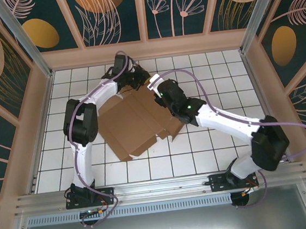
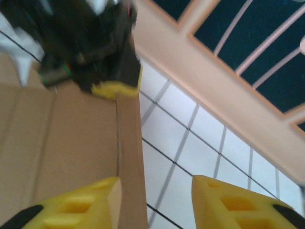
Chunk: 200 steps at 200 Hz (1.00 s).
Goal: Fold the paper box
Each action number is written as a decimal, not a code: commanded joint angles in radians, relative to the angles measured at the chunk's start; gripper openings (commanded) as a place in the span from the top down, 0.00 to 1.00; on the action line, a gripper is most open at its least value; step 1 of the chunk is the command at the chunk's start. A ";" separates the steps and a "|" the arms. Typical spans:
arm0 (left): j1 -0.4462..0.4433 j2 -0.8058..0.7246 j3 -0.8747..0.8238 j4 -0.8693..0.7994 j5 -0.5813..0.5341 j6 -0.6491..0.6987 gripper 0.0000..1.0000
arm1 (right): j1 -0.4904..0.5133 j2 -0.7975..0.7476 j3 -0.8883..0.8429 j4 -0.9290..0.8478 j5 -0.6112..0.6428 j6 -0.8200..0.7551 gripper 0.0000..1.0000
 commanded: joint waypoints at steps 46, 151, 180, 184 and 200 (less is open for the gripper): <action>0.033 -0.092 -0.179 0.294 -0.119 -0.207 1.00 | 0.144 0.132 -0.092 -0.042 -0.313 0.357 0.97; 0.061 -0.200 -0.305 0.295 -0.262 -0.192 1.00 | 0.055 0.472 -0.060 -0.254 -0.242 0.502 1.00; 0.067 -0.231 -0.337 0.316 -0.283 -0.173 1.00 | -0.048 0.434 -0.102 -0.281 -0.235 0.525 1.00; 0.068 -0.233 -0.340 0.317 -0.283 -0.170 1.00 | -0.063 0.427 -0.107 -0.281 -0.235 0.524 1.00; 0.068 -0.244 -0.355 0.320 -0.285 -0.163 1.00 | -0.115 0.399 -0.108 -0.293 -0.208 0.512 1.00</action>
